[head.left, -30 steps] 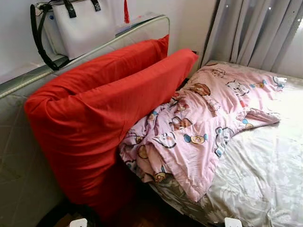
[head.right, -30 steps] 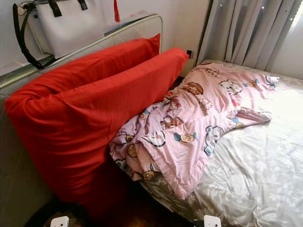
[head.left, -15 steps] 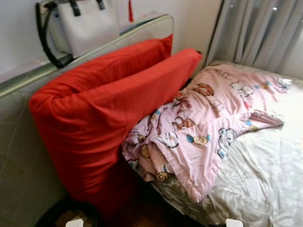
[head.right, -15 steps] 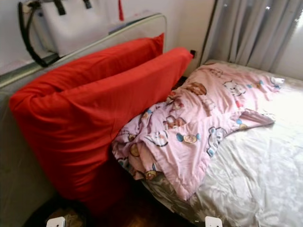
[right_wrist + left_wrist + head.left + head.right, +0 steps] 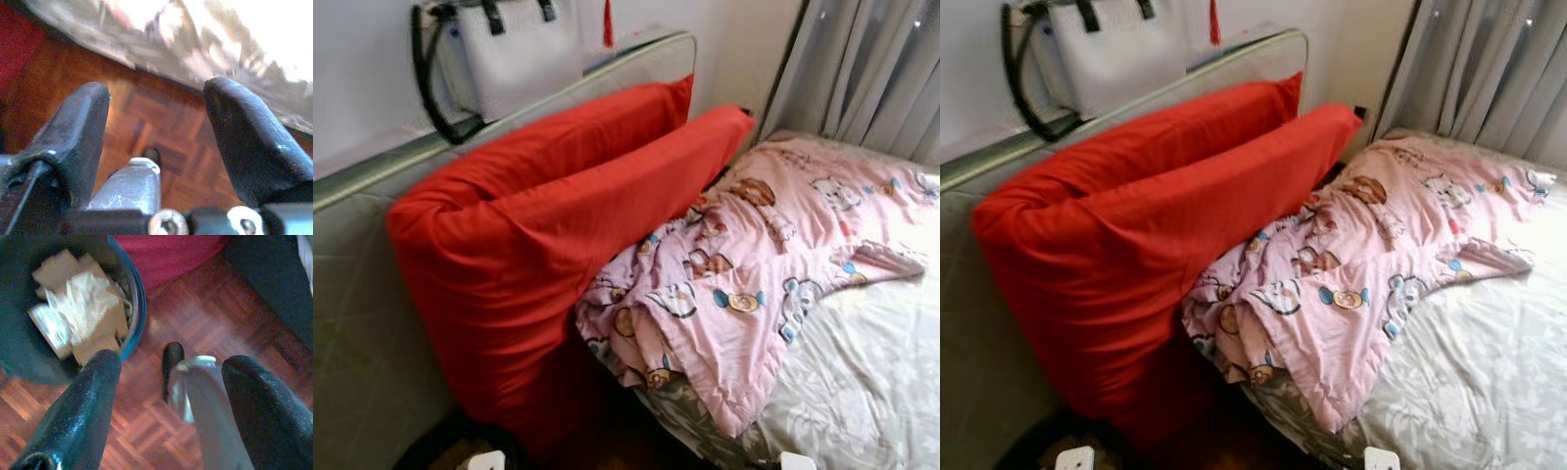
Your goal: Clean up the room
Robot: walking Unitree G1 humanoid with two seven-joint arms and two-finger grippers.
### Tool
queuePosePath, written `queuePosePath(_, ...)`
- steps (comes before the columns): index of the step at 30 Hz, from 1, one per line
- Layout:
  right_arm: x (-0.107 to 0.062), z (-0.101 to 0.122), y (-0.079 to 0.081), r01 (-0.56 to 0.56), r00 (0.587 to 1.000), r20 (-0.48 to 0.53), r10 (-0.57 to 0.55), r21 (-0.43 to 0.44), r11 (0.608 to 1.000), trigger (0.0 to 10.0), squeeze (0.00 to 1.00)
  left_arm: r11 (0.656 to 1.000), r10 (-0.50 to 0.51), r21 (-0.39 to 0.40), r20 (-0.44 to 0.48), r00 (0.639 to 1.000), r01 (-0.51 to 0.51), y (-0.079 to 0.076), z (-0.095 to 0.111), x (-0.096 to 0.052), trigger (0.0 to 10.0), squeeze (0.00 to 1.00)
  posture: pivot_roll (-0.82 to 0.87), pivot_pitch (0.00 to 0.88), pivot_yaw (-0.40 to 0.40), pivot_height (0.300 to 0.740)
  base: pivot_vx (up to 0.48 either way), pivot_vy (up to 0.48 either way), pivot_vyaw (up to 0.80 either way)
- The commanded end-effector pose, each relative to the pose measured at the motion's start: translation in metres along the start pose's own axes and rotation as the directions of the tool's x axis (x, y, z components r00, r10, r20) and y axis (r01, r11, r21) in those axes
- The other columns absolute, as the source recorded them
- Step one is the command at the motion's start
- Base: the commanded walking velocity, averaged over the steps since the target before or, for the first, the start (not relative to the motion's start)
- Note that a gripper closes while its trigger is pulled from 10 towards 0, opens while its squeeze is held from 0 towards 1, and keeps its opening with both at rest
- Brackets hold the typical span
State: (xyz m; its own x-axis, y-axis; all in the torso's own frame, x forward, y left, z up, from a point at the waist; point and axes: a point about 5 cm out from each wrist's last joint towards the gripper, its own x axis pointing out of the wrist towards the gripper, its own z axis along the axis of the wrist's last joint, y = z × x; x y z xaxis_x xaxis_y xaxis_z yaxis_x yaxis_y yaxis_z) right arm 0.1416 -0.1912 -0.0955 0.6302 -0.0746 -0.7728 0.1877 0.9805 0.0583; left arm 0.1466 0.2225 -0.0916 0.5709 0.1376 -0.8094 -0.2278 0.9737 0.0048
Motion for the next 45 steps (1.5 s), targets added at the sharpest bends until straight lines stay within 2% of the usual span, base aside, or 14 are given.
queuePosePath(1, -0.003, -0.006, -0.008, 0.021, 1.000, -0.015, -0.021, -0.012, 1.000, 10.0, 0.00, 1.000, -0.010, -0.004, -0.026, 1.000, 0.009, 0.002, -0.007, -0.002, 10.0, 0.00, -0.05, 0.000, 0.002, 0.740, 0.296, 0.000, 0.54)
queuePosePath(10, -0.003, -0.006, -0.008, 0.011, 1.000, -0.005, -0.011, 0.006, 1.000, 10.0, 0.00, 1.000, 0.011, -0.003, -0.024, 1.000, -0.011, 0.021, -0.009, -0.006, 10.0, 0.00, -0.05, 0.000, 0.005, 0.740, 0.231, 0.000, 0.27)
queuePosePath(16, -0.004, -0.004, -0.007, -0.007, 1.000, 0.024, 0.008, -0.001, 1.000, 10.0, 0.00, 1.000, -0.011, 0.011, 0.010, 1.000, 0.011, 0.007, -0.001, -0.002, 10.0, 0.00, -0.06, 0.000, 0.013, 0.740, 0.000, 0.000, 0.00)
queuePosePath(18, 0.001, 0.011, -0.005, -0.014, 0.998, 0.057, 0.014, -0.007, 1.000, 10.0, 0.00, 1.000, -0.022, 0.011, 0.028, 0.999, 0.022, -0.001, 0.003, 0.000, 10.0, 0.00, -0.06, 0.000, 0.014, 0.740, 0.000, 0.000, 0.00)
queuePosePath(19, 0.016, 0.062, 0.000, -0.030, 0.989, 0.147, 0.032, -0.021, 0.999, 10.0, 0.00, 0.999, -0.032, 0.008, 0.049, 0.998, 0.032, -0.005, 0.006, 0.001, 10.0, 0.00, -0.06, 0.000, 0.016, 0.740, 0.000, 0.000, 0.00)
queuePosePath(20, 0.018, 0.076, 0.002, -0.035, 0.984, 0.175, 0.039, -0.025, 0.999, 10.0, 0.00, 0.999, -0.035, 0.006, 0.058, 0.998, 0.035, -0.006, 0.007, 0.001, 10.0, 0.00, -0.07, 0.000, 0.019, 0.740, 0.000, 0.000, 0.00)
queuePosePath(24, 0.020, 0.096, 0.005, -0.049, 0.969, 0.241, 0.058, -0.045, 0.998, 10.0, 0.00, 0.998, -0.042, -0.037, 0.133, 0.990, 0.047, -0.010, 0.021, 0.003, 10.0, 0.00, -0.07, 0.000, 0.023, 0.740, 0.000, 0.000, 0.00)
queuePosePath(27, 0.018, 0.120, 0.015, -0.087, 0.924, 0.367, 0.103, -0.060, 0.994, 10.0, 0.00, 0.995, -0.060, -0.061, 0.252, 0.966, 0.078, -0.020, 0.049, 0.005, 10.0, 0.00, -0.08, 0.000, 0.027, 0.740, 0.000, 0.000, 0.00)
queuePosePath(31, 0.016, 0.131, 0.019, -0.110, 0.893, 0.433, 0.124, -0.057, 0.992, 10.0, 0.00, 0.992, -0.064, -0.074, 0.425, 0.903, 0.105, -0.015, 0.085, 0.003, 10.0, 0.00, -0.08, 0.000, 0.024, 0.740, 0.000, 0.000, 0.00)
queuePosePath(32, 0.016, 0.132, 0.020, -0.117, 0.886, 0.444, 0.132, -0.060, 0.991, 10.0, 0.00, 0.992, -0.063, -0.064, 0.483, 0.873, 0.107, -0.015, 0.097, 0.000, 10.0, 0.00, -0.08, 0.000, 0.024, 0.740, 0.000, 0.000, 0.00)
queuePosePath(33, 0.015, 0.134, 0.023, -0.128, 0.875, 0.463, 0.144, -0.066, 0.990, 10.0, 0.00, 0.994, -0.066, -0.028, 0.597, 0.800, 0.102, -0.017, 0.119, -0.008, 10.0, 0.00, -0.07, 0.000, 0.022, 0.740, 0.000, 0.000, 0.00)
queuePosePath(34, 0.014, 0.135, 0.023, -0.131, 0.869, 0.472, 0.146, -0.064, 0.989, 10.0, 0.00, 0.995, -0.069, -0.011, 0.640, 0.765, 0.098, -0.019, 0.127, -0.013, 10.0, 0.00, -0.07, 0.000, 0.019, 0.740, 0.000, 0.000, 0.00)
queuePosePath(37, 0.012, 0.135, 0.022, -0.127, 0.859, 0.495, 0.131, -0.041, 0.991, 10.0, 0.00, 0.995, -0.072, 0.000, 0.676, 0.733, 0.098, -0.028, 0.128, -0.018, 10.0, 0.00, -0.07, 0.000, 0.019, 0.740, 0.000, 0.000, 0.00)
queuePosePath(45, 0.011, 0.135, 0.023, -0.130, 0.848, 0.510, 0.145, -0.064, 0.989, 10.0, 0.00, 0.993, -0.078, -0.005, 0.700, 0.710, 0.114, -0.045, 0.123, -0.027, 10.0, 0.00, -0.06, 0.002, 0.004, 0.740, 0.000, 0.000, 0.00)
